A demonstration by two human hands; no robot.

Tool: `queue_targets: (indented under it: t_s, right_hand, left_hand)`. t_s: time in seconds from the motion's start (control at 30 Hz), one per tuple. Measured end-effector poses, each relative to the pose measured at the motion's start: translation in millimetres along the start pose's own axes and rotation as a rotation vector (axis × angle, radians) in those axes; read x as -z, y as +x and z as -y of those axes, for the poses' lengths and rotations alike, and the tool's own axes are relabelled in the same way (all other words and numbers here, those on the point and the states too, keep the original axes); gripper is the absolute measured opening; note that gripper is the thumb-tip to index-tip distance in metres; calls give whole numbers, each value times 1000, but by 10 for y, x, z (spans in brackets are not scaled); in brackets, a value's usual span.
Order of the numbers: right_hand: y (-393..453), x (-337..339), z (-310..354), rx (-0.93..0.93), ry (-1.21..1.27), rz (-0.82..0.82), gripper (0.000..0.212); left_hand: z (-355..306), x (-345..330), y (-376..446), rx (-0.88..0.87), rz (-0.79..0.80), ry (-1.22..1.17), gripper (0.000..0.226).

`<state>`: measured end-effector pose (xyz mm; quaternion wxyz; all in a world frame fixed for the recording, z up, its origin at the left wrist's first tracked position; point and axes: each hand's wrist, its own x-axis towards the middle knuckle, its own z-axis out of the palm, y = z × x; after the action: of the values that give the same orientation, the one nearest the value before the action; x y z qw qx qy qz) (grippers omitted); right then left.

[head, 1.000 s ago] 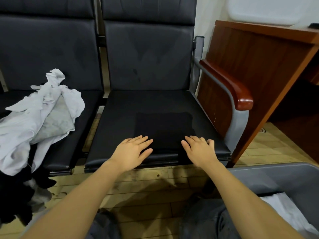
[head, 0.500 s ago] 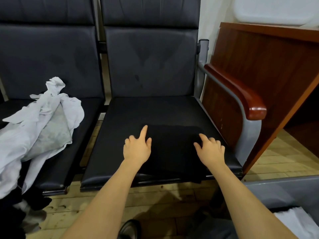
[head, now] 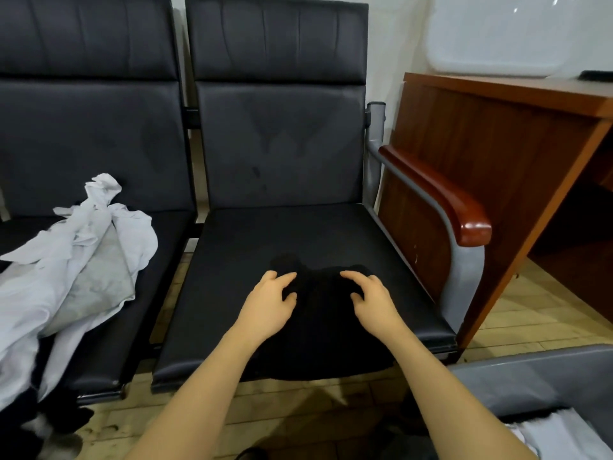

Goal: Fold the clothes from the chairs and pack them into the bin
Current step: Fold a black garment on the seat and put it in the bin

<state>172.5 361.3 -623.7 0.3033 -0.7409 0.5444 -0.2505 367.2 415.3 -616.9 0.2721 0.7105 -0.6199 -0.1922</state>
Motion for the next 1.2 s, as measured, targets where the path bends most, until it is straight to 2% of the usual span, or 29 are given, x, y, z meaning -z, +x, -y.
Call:
queue_targets:
  t_s: [0.23, 0.43, 0.6, 0.77, 0.97, 1.2]
  right_hand:
    - [-334, 474, 187, 155, 42, -254, 38]
    - [-732, 1175, 220, 291, -38, -413, 36]
    - [-1134, 1638, -47, 254, -124, -505, 33]
    - [-1447, 2074, -600, 144, -224, -531, 35]
    - [-1691, 2389, -1554, -82, -291, -373, 34]
    - [-1835, 2394, -2784, -307, -346, -296, 36]
  left_hand:
    - [-518, 212, -297, -132, -170, -109, 49]
    - [-1187, 278, -508, -259, -172, -97, 52]
    - [-1718, 50, -607, -376, -166, 49, 52]
    - [-2244, -497, -621, -445, -24, 13, 54]
    - [-2693, -1504, -602, -454, 184, 17, 55]
    - [-2741, -2750, -377, -391, 592, 85, 66]
